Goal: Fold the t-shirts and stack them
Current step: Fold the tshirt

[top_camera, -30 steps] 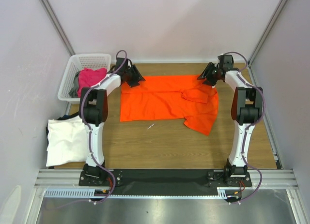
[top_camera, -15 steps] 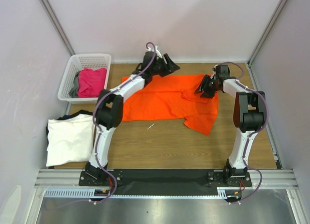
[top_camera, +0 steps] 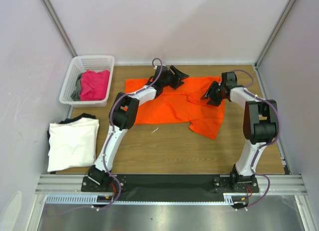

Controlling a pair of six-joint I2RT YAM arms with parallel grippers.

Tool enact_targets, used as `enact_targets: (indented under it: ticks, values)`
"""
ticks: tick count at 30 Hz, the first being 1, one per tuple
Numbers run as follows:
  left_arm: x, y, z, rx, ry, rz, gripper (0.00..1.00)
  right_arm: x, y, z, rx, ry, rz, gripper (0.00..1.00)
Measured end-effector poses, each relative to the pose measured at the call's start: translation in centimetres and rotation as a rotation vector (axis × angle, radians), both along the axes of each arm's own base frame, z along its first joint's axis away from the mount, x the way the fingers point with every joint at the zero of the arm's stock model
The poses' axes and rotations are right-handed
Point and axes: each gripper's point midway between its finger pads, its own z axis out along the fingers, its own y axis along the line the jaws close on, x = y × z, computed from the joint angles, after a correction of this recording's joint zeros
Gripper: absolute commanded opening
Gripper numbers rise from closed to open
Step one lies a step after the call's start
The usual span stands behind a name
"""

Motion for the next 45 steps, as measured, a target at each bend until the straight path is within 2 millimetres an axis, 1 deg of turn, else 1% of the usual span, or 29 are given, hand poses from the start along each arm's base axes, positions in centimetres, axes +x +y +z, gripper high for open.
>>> enact_targets:
  ticks: [2,5,12,16,18,20,22,25,29,32,42,45]
  values:
    - [0.2,-0.4,0.2,-0.023,0.006,0.009,0.66,0.1,-0.2,-0.1,-0.008,0.002,-0.011,0.53]
    - [0.1,-0.8,0.2,-0.043,0.018,0.013,0.71,0.2,-0.3,-0.2,-0.014,0.003,-0.024,0.53]
    - [0.0,-0.7,-1.2,-0.035,0.064,0.034,0.74,0.3,-1.0,-1.1,-0.045,0.019,-0.052,0.54]
    - [-0.1,-0.5,-2.4,-0.018,0.099,0.05,0.81,-0.1,-1.4,-1.8,-0.066,0.045,-0.064,0.55]
    - [-0.2,-0.4,-2.9,-0.011,0.112,0.056,0.83,-0.3,-1.6,-2.3,-0.078,0.063,-0.071,0.55]
    - [-0.1,-0.4,-2.9,-0.014,0.116,0.059,0.91,-0.4,-1.7,-2.7,-0.087,0.074,-0.074,0.56]
    - [-0.1,-0.4,-2.7,-0.023,0.115,0.062,0.92,-0.6,-1.8,-3.2,-0.094,0.087,-0.077,0.56]
    - [0.0,-0.4,-2.6,-0.024,0.115,0.063,0.96,-0.4,-1.9,-3.2,-0.101,0.085,-0.082,0.57]
    - [0.0,-0.4,-2.5,-0.029,0.117,0.066,1.0,-0.2,-2.0,-3.2,-0.108,0.088,-0.084,0.55]
    - [0.1,-0.4,-2.5,-0.03,0.118,0.07,1.0,-0.2,-2.2,-3.2,-0.126,0.091,-0.093,0.51]
    - [0.3,-0.4,-2.5,-0.035,0.122,0.091,1.0,0.0,-3.7,-3.5,-0.214,0.099,-0.157,0.48]
    - [0.3,-0.4,-2.4,-0.036,0.123,0.092,1.0,0.1,-4.0,-3.6,-0.23,0.097,-0.166,0.44]
